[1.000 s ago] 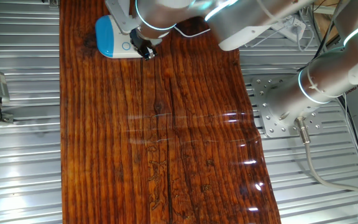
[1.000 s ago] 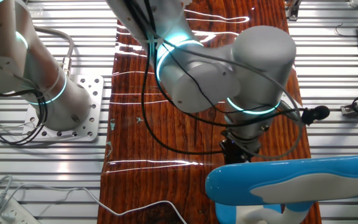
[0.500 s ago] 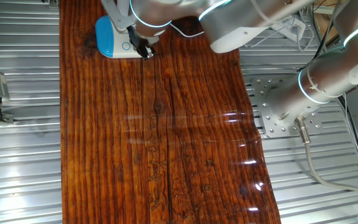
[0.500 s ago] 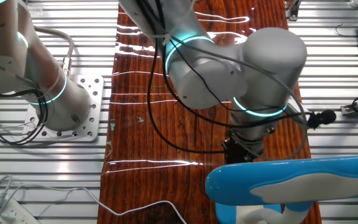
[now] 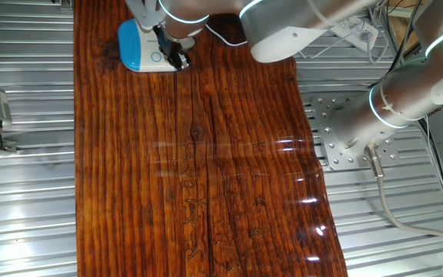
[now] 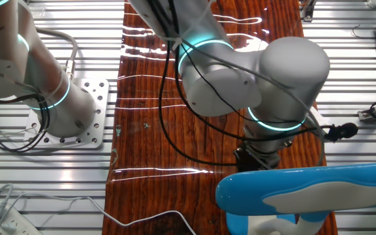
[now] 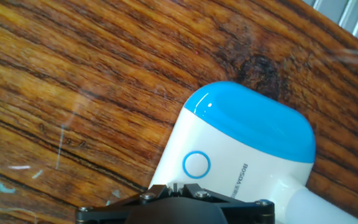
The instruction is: Turn on the desk lamp by pressing the button
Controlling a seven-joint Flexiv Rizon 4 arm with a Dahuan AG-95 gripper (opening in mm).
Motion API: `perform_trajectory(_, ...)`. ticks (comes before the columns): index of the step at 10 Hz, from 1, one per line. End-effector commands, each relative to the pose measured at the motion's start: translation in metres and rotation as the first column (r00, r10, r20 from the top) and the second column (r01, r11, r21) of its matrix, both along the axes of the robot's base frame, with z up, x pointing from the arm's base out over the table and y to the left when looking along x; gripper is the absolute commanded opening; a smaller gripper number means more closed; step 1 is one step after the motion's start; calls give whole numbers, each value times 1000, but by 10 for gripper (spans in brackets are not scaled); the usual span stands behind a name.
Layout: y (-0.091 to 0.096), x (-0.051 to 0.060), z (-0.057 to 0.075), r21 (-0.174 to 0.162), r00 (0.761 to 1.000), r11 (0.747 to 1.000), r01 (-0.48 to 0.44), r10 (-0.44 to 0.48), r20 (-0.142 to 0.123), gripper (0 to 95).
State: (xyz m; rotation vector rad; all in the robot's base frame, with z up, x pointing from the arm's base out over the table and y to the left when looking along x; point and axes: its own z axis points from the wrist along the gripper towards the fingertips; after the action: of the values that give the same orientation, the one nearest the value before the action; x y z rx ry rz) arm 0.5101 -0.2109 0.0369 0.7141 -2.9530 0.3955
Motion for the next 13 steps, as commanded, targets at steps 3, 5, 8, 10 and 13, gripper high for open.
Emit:
perform_trajectory(3,-9,0,-37,40,996,997,70,-67,-64,0)
perform_trajectory(5,-9,0,-37,46,995,996,81,-77,-70,0)
perform_trajectory(8,-9,0,-37,52,992,993,106,-102,-70,0)
perform_trajectory(10,-9,0,-37,47,992,993,106,-102,-80,0)
perform_trajectory(13,-9,0,-37,24,990,993,117,-114,-85,0)
